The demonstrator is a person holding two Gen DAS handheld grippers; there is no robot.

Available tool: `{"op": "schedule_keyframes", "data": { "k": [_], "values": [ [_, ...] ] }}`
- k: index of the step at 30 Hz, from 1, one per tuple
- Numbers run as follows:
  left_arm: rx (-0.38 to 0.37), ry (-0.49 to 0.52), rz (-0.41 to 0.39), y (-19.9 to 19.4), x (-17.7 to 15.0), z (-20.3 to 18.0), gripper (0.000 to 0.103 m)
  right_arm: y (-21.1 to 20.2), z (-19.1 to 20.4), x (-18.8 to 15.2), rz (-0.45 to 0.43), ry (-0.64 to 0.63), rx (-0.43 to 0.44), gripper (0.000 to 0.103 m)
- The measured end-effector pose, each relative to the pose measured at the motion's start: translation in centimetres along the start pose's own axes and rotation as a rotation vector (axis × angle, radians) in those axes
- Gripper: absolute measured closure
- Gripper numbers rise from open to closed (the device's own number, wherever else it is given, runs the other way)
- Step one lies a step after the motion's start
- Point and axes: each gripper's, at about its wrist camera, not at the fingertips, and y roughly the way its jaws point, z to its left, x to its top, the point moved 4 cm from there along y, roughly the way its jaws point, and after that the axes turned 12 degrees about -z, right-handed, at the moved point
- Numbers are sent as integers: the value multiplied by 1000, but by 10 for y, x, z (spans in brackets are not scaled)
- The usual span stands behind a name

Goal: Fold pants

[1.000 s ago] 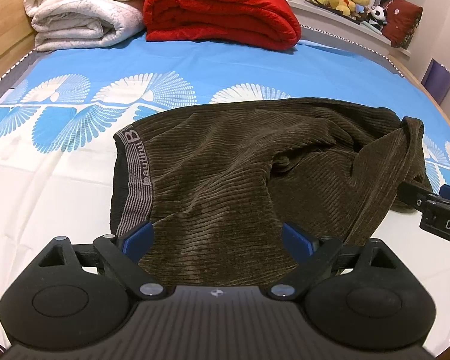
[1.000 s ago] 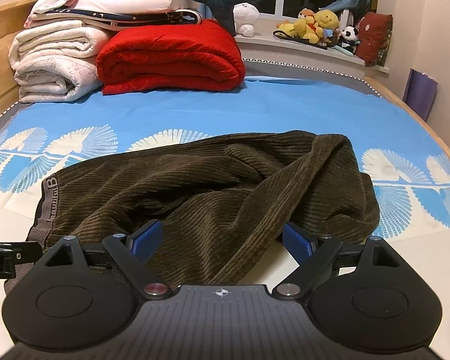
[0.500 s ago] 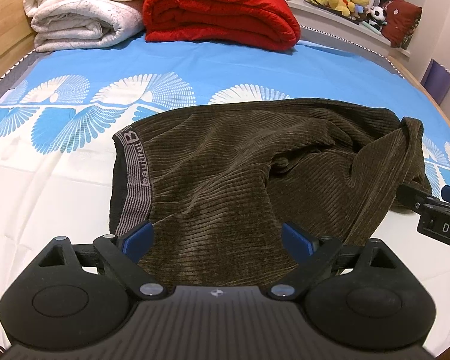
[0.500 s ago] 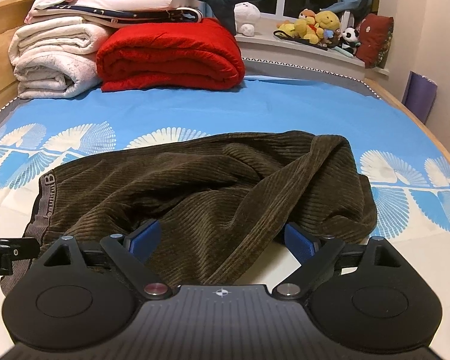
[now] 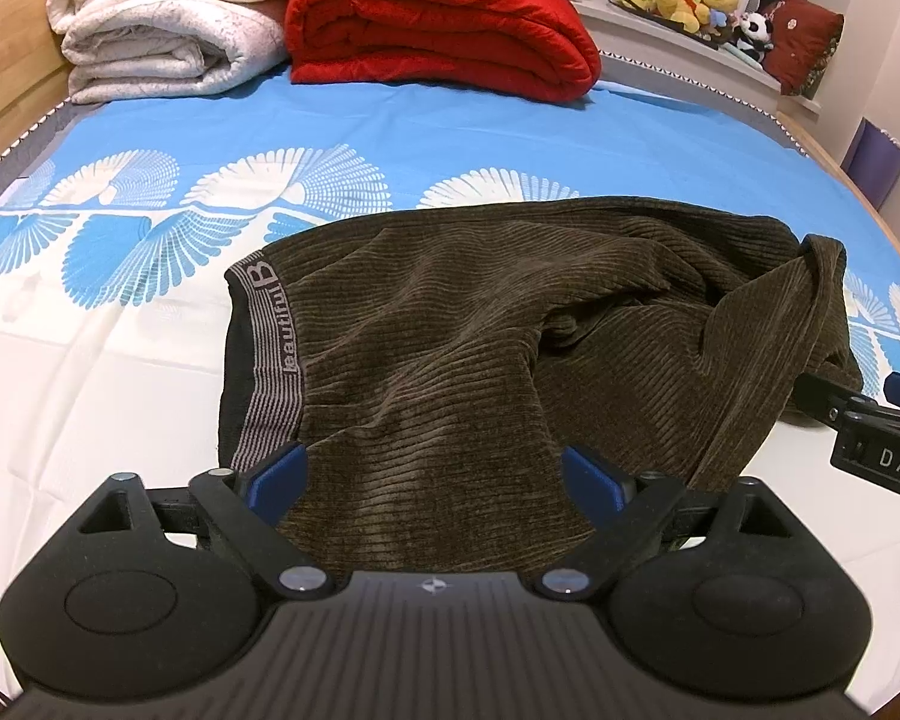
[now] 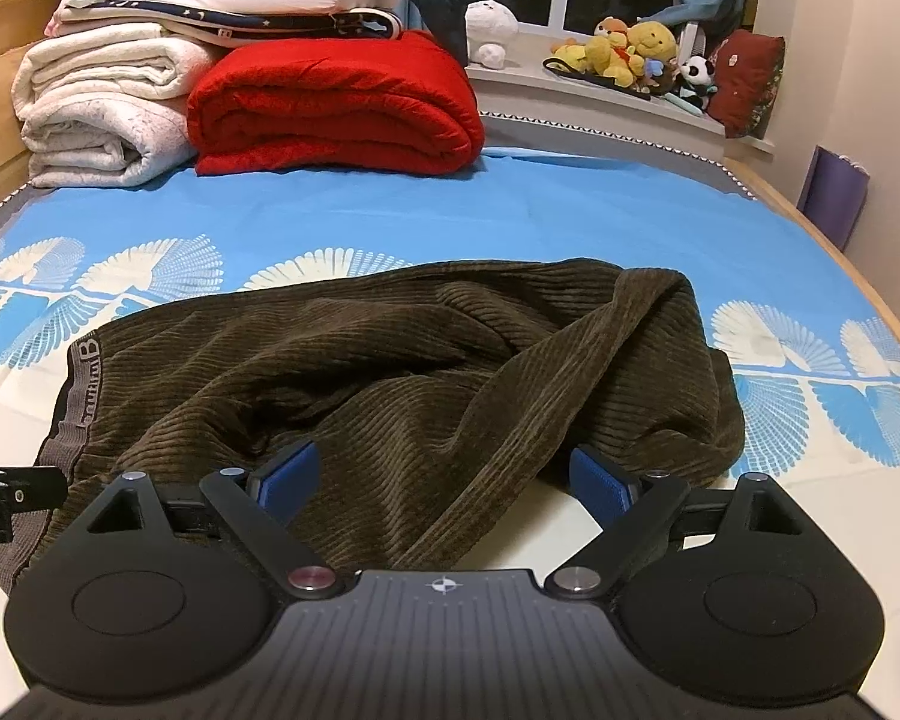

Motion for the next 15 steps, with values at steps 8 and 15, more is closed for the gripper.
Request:
{"op": "schedule_keyframes", "data": {
  "k": [8, 15],
  "values": [
    [-36, -73, -1, 4, 18, 33, 61, 10, -33, 11, -16, 81, -62, 44],
    [67, -319, 42, 27, 31, 130, 61, 50, -95, 5, 65, 298, -125, 57]
  ]
}}
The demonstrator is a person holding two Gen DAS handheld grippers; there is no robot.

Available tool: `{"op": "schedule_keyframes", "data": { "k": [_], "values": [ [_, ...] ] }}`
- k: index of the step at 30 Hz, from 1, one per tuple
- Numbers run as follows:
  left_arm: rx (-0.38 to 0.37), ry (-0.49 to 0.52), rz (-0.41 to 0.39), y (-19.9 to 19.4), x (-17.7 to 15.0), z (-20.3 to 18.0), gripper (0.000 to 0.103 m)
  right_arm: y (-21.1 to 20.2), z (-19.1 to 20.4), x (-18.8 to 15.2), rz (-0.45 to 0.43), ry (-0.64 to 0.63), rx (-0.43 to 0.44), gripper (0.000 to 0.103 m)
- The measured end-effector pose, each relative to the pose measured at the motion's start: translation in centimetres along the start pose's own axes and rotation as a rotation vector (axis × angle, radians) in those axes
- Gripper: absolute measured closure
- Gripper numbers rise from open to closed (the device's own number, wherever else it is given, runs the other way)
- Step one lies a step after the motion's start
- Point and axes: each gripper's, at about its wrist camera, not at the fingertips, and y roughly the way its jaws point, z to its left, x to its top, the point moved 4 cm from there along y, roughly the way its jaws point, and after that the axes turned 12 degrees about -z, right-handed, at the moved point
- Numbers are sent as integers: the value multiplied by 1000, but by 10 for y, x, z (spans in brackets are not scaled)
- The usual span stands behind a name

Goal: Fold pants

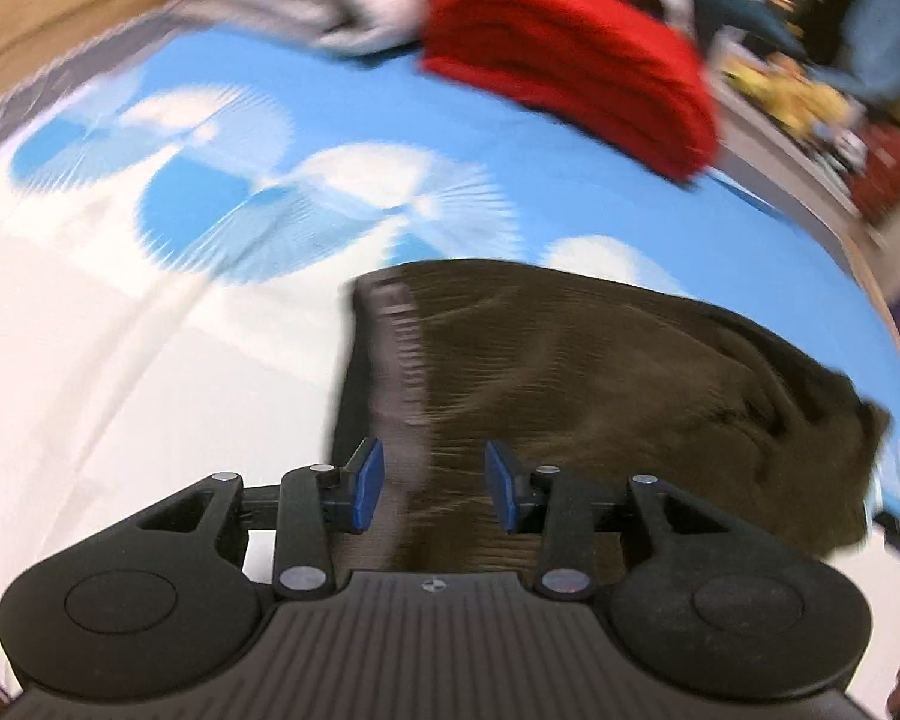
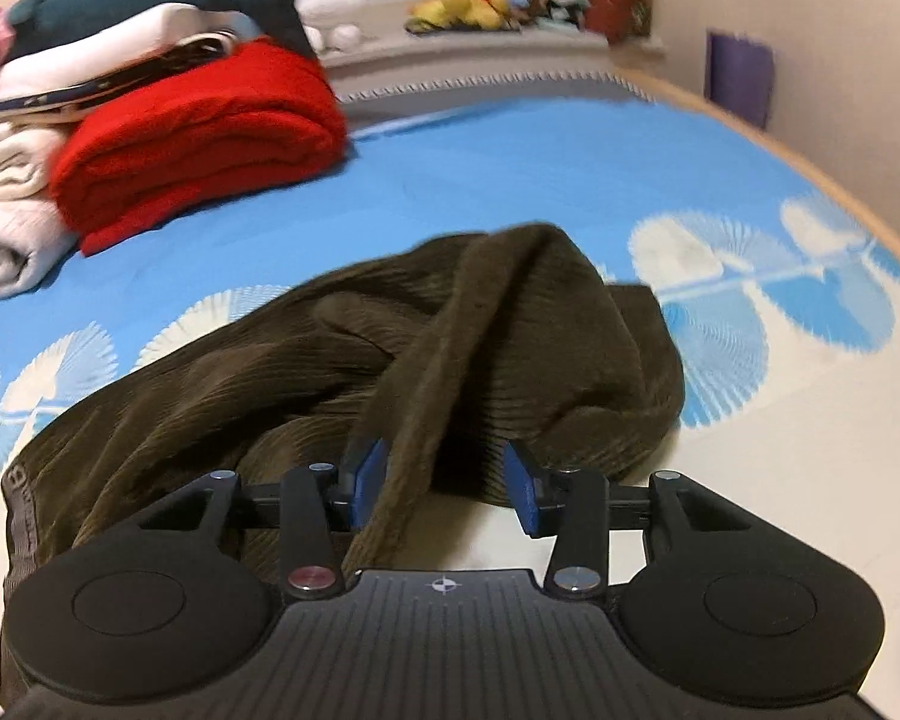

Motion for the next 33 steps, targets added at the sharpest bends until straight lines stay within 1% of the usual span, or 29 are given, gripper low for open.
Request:
{"op": "schedule_keyframes", "data": {
  "k": [2, 4, 5, 7, 9, 10, 11, 12, 13, 14, 17, 18, 19, 21, 22, 23, 24, 26, 27, 28, 30, 33],
  "values": [
    [29, -59, 44, 15, -4, 23, 61, 15, -6, -1, 31, 24, 2, 52],
    [48, -65, 94, 32, -16, 35, 61, 27, -9, -4, 55, 24, -1, 38],
    [54, -69, 121, 41, -23, 40, 61, 33, -8, -5, 65, 23, -5, 35],
    [42, -77, 159, 57, -36, 48, 59, 45, -8, -8, 88, 25, -16, 29],
    [68, -103, 215, 69, -46, 60, 59, 56, -6, -12, 114, 29, -23, 29],
    [55, -127, 222, 73, -48, 64, 52, 61, -4, -15, 126, 28, -27, 29],
    [24, -132, 218, 77, -48, 64, 40, 65, -2, -17, 136, 25, -29, 29],
    [22, -114, 221, 80, -50, 64, 34, 71, 0, -19, 145, 19, -32, 29],
    [42, -86, 240, 84, -53, 63, 31, 76, 1, -20, 152, 14, -40, 29],
    [53, -70, 251, 85, -56, 61, 31, 80, 2, -21, 155, 11, -49, 29],
    [37, -27, 285, 94, -63, 53, 30, 92, 2, -27, 172, -11, -86, 31],
    [39, -5, 309, 97, -68, 50, 30, 94, 2, -29, 176, -16, -91, 40],
    [35, 18, 319, 99, -70, 48, 31, 96, 2, -30, 177, -21, -92, 48],
    [21, 82, 316, 98, -74, 41, 41, 95, 0, -30, 175, -30, -76, 85],
    [11, 108, 312, 97, -75, 37, 48, 94, -1, -29, 169, -28, -71, 94],
    [5, 134, 304, 94, -76, 35, 54, 91, -3, -27, 164, -20, -65, 94],
    [3, 152, 297, 92, -76, 34, 58, 86, -6, -25, 157, -4, -57, 95],
    [4, 197, 272, 84, -74, 31, 82, 71, -14, -14, 118, 39, -26, 96],
    [-2, 201, 250, 77, -69, 31, 85, 60, -18, -6, 85, 50, -7, 96],
    [-14, 202, 222, 71, -63, 29, 91, 49, -22, 0, 47, 53, 9, 96],
    [-49, 217, 155, 55, -53, 25, 93, 22, -31, 15, -48, 57, 53, 96],
    [-85, 244, 79, 31, -41, 23, 95, -29, -46, 30, -174, 37, 153, 97]
  ]
}}
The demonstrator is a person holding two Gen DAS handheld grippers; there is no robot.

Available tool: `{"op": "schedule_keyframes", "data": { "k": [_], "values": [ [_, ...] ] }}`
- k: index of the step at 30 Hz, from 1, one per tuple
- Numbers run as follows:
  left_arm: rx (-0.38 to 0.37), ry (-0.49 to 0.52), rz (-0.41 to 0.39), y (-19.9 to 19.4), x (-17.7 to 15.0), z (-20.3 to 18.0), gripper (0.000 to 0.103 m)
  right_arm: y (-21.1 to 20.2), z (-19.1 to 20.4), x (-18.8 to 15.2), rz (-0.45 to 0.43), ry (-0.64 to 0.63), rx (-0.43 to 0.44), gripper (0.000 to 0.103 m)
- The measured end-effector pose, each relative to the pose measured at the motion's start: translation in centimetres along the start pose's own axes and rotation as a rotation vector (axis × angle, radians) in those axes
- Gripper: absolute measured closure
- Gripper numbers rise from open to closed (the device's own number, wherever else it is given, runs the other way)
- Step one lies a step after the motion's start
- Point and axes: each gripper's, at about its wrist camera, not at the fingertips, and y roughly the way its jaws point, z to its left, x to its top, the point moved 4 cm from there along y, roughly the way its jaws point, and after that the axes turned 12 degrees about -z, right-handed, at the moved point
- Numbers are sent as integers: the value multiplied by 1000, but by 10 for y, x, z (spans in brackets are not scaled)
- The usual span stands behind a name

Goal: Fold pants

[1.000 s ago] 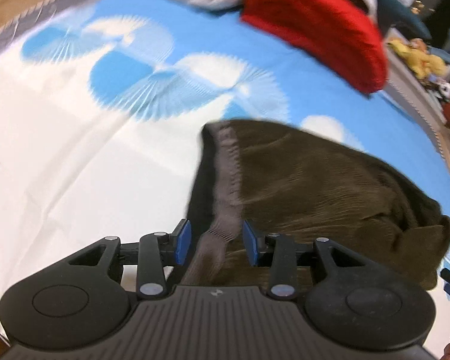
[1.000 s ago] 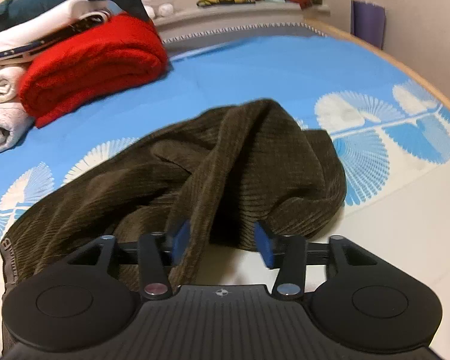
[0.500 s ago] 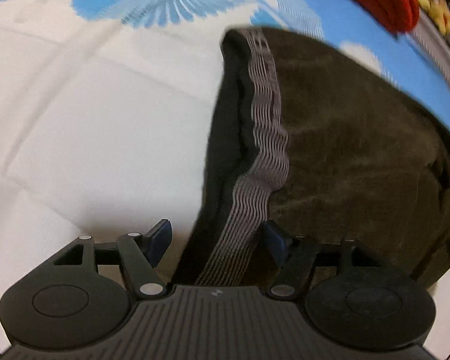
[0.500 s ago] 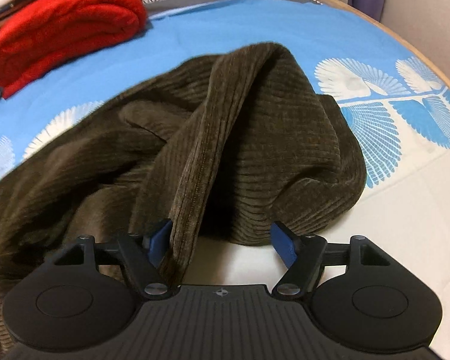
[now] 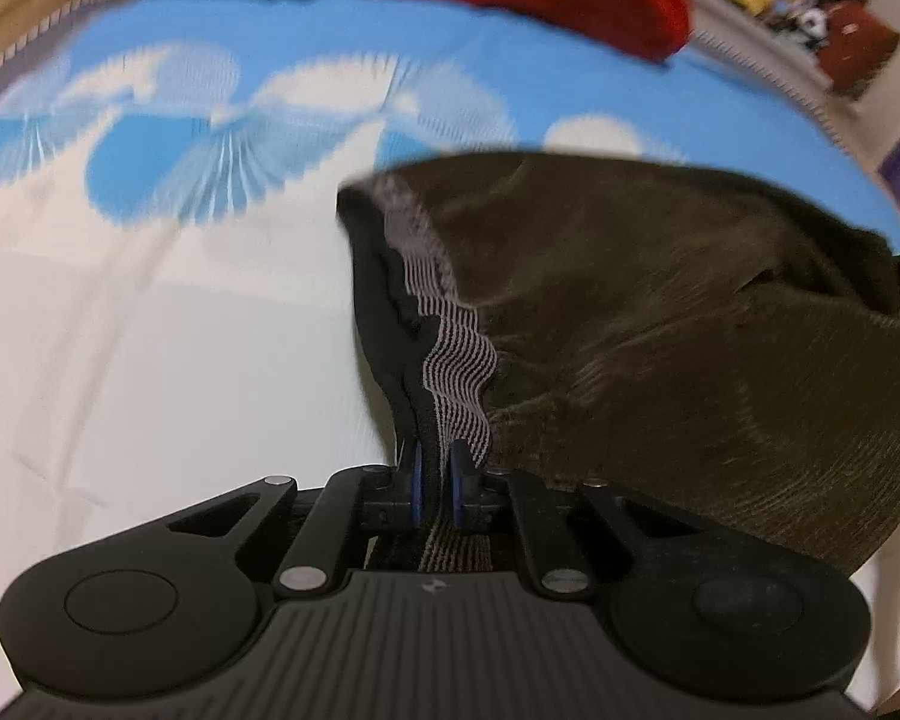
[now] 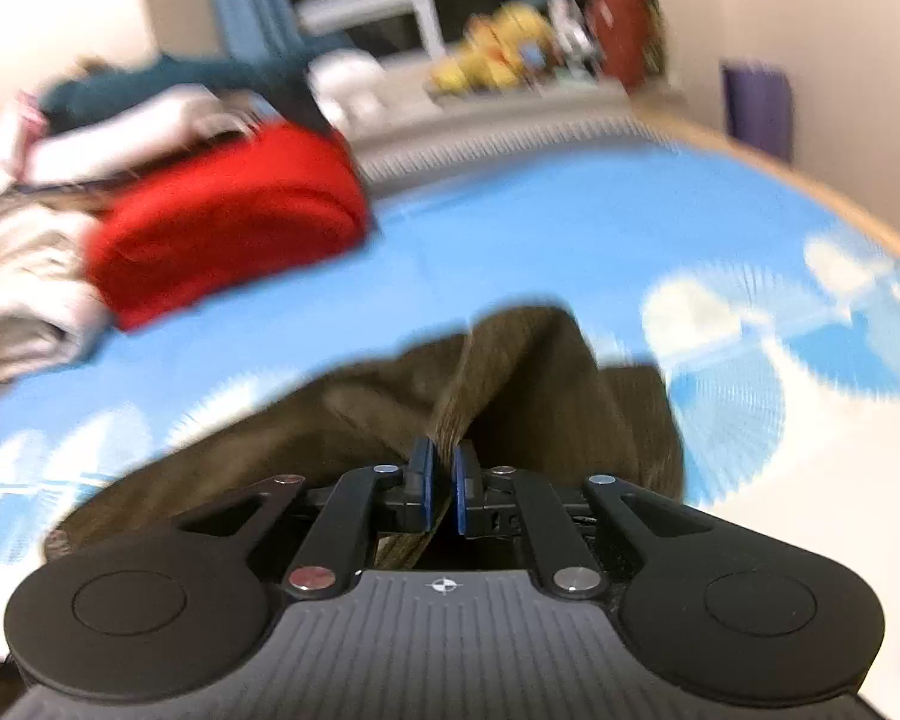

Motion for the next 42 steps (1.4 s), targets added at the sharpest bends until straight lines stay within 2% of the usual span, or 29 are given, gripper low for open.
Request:
{"op": "schedule_keyframes", "data": {
  "k": [3, 5, 6, 9, 11, 13, 15, 17, 19, 21, 23, 25, 28, 31, 33, 35, 36, 37, 39, 42],
  "values": [
    [-10, -11, -42, -25, 4, 11, 96, -34, -6, -3, 12, -61, 117, 97],
    [-3, -16, -61, -39, 4, 21, 96, -45, -9, -22, 122, -141, 196, 97],
    [18, -8, -55, -41, 2, 28, 96, -48, -11, -38, 229, -175, 252, 97],
    [98, 27, 51, -26, -10, 40, 95, -53, -17, -88, 480, -315, 315, 97],
    [129, 46, 135, -12, -21, 43, 95, -58, -27, -104, 543, -393, 315, 97],
    [161, 49, 125, -11, -18, 42, 95, -59, -40, -92, 501, -336, 308, 96],
    [150, 5, 92, -13, -9, 40, 86, -57, -56, -71, 422, -205, 289, 91],
    [155, -38, 83, -11, -3, 37, 57, -54, -73, -51, 328, -92, 230, 79],
    [169, -48, 97, -5, -2, 32, 47, -44, -77, -39, 257, -22, 162, 66],
    [169, -49, 102, 2, 1, 25, 43, -32, -71, -37, 232, -20, 124, 65],
    [164, -40, 109, 7, 2, 19, 30, -21, -56, -40, 232, -44, 120, 62],
    [159, -28, 105, 4, 1, 15, 29, 1, -36, -44, 238, -77, 115, 49],
    [150, -25, 107, 7, 3, 12, 29, 26, -16, -52, 266, -122, 90, 37],
    [142, -23, 103, 8, 4, 12, 29, 51, 8, -58, 294, -160, 64, 34],
    [145, -24, 110, 9, 4, 14, 29, 62, 18, -63, 305, -223, 15, 34],
    [146, -19, 106, 8, 4, 16, 29, 67, 19, -69, 330, -282, -40, 42],
    [148, -19, 108, 7, 4, 17, 29, 68, 17, -70, 338, -296, -58, 64],
    [152, -22, 110, 6, 3, 20, 29, 65, 12, -69, 334, -288, -66, 76],
    [150, -32, 97, 2, 5, 23, 29, 54, -2, -57, 300, -224, -64, 84],
    [151, -45, 90, -3, 6, 25, 29, 33, -27, -41, 243, -169, -33, 88]
  ]
}}
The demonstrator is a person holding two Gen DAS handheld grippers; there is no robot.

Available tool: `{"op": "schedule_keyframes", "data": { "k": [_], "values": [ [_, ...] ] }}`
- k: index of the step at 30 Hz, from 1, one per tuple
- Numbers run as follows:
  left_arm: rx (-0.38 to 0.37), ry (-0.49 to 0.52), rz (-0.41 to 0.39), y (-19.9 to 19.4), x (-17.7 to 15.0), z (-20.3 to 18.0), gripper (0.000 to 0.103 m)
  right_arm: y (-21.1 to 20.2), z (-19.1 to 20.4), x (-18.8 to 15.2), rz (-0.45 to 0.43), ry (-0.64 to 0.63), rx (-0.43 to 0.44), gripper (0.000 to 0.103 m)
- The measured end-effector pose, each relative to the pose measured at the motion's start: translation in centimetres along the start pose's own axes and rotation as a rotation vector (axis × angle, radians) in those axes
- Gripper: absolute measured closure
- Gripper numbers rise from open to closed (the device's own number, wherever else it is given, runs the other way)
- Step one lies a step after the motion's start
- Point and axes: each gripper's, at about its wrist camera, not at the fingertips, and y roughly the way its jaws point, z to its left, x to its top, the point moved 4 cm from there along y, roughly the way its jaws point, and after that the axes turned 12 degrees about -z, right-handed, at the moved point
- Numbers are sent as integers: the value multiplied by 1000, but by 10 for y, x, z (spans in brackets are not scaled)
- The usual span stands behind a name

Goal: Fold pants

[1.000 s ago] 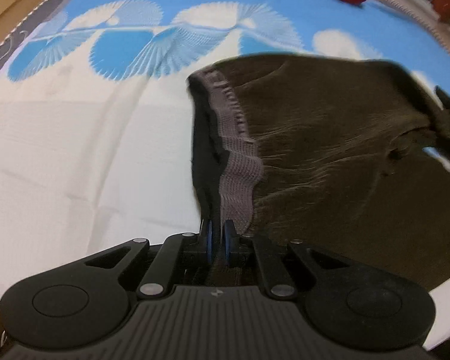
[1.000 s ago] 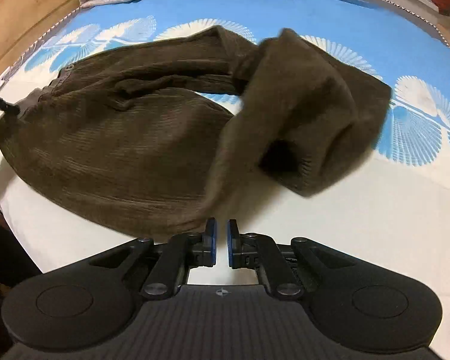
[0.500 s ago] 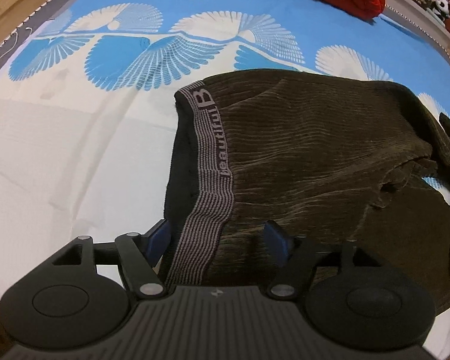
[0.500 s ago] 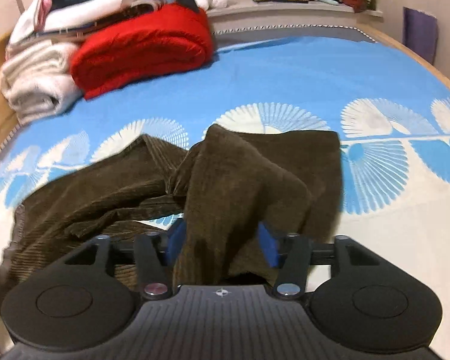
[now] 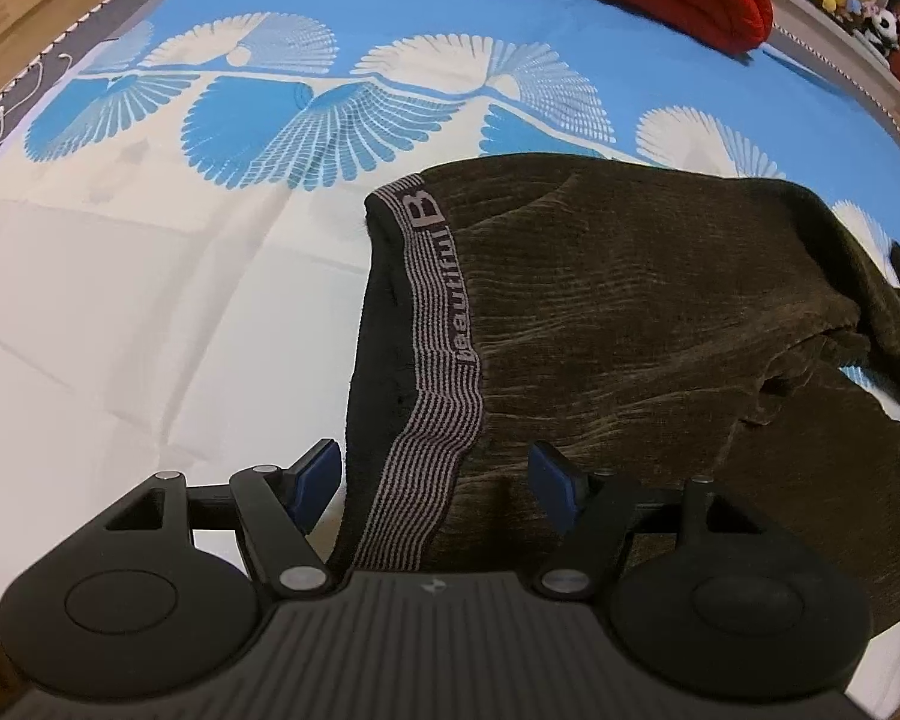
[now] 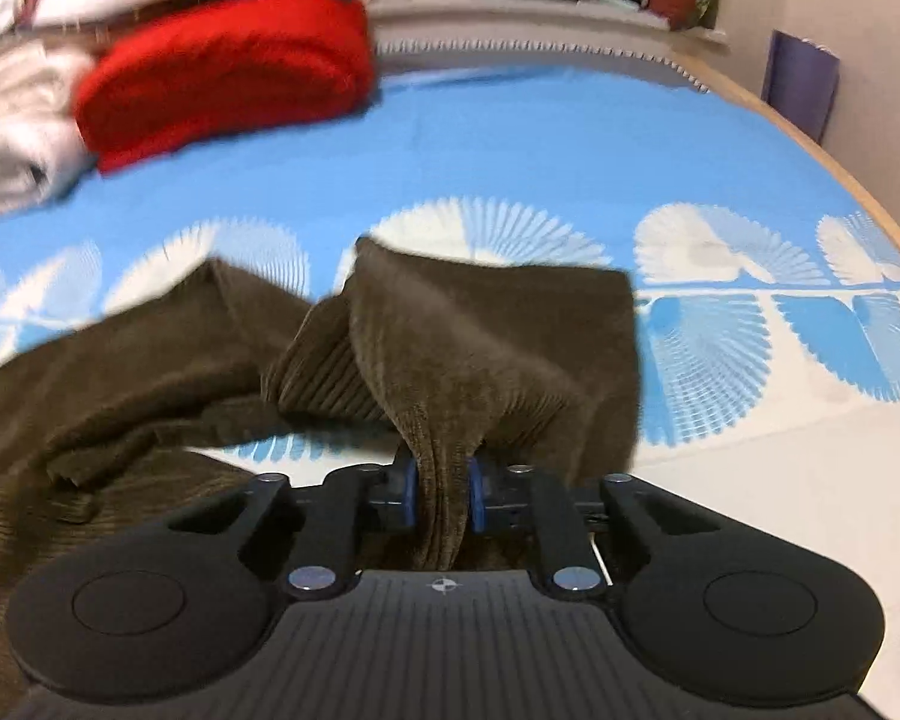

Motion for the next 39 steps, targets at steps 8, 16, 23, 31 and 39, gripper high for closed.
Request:
{"op": "schedule_keyframes", "data": {
  "k": [8, 16, 23, 31, 39],
  "values": [
    [-40, 14, -24, -14, -5, -16, 29, -48, -88, -98, 307, -30, 132, 92],
    [-36, 13, -19, -13, -5, -29, 28, -80, -113, -125, 329, -67, 132, 87],
    [-16, 30, -10, -6, -5, -32, 28, -75, -84, -63, 1, 7, 123, 54],
    [9, 23, -5, 1, -1, -18, 28, 10, 6, -70, 145, -235, 139, 48],
    [24, 12, 4, 5, 0, -4, 28, 53, 28, -89, 287, -422, 46, 88]
  ]
}}
